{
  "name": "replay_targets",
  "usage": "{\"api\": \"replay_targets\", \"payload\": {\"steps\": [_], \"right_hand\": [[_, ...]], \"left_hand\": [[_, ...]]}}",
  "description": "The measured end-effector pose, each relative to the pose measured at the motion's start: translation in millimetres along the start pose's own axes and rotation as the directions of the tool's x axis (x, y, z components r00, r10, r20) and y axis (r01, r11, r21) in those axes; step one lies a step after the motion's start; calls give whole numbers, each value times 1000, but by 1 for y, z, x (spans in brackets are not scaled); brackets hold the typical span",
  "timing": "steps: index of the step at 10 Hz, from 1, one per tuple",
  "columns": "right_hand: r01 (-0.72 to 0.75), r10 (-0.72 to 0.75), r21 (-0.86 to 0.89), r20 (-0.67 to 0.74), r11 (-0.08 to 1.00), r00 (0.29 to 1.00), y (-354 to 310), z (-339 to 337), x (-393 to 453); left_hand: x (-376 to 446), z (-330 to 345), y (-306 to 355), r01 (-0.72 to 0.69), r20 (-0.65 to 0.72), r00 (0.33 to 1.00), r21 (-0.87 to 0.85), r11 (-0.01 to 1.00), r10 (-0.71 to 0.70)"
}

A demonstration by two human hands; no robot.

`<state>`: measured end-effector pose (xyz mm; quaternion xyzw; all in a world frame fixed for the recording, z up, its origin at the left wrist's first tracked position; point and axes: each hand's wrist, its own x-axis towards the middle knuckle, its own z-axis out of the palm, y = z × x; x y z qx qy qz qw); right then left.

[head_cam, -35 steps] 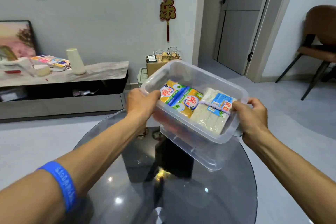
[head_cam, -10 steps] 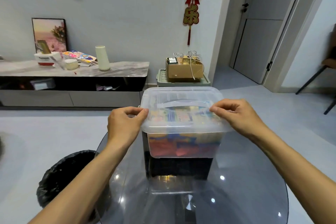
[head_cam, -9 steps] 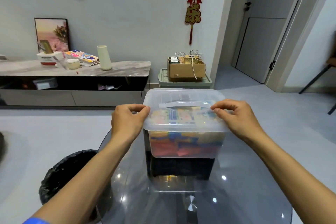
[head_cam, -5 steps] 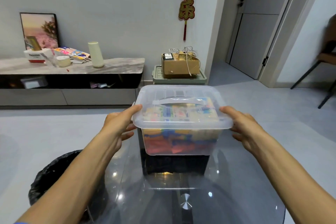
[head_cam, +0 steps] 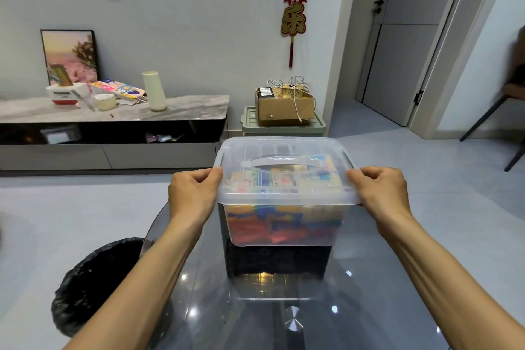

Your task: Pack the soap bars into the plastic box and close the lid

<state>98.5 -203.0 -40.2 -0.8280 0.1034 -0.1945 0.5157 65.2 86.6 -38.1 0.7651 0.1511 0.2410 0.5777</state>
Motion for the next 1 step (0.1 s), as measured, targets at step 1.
{"api": "replay_targets", "payload": {"steps": [1], "right_hand": [[35, -31, -88, 40, 995, 999, 1, -7, -1]], "left_hand": [[-1, -6, 1, -12, 29, 999, 13, 1000, 12]]}}
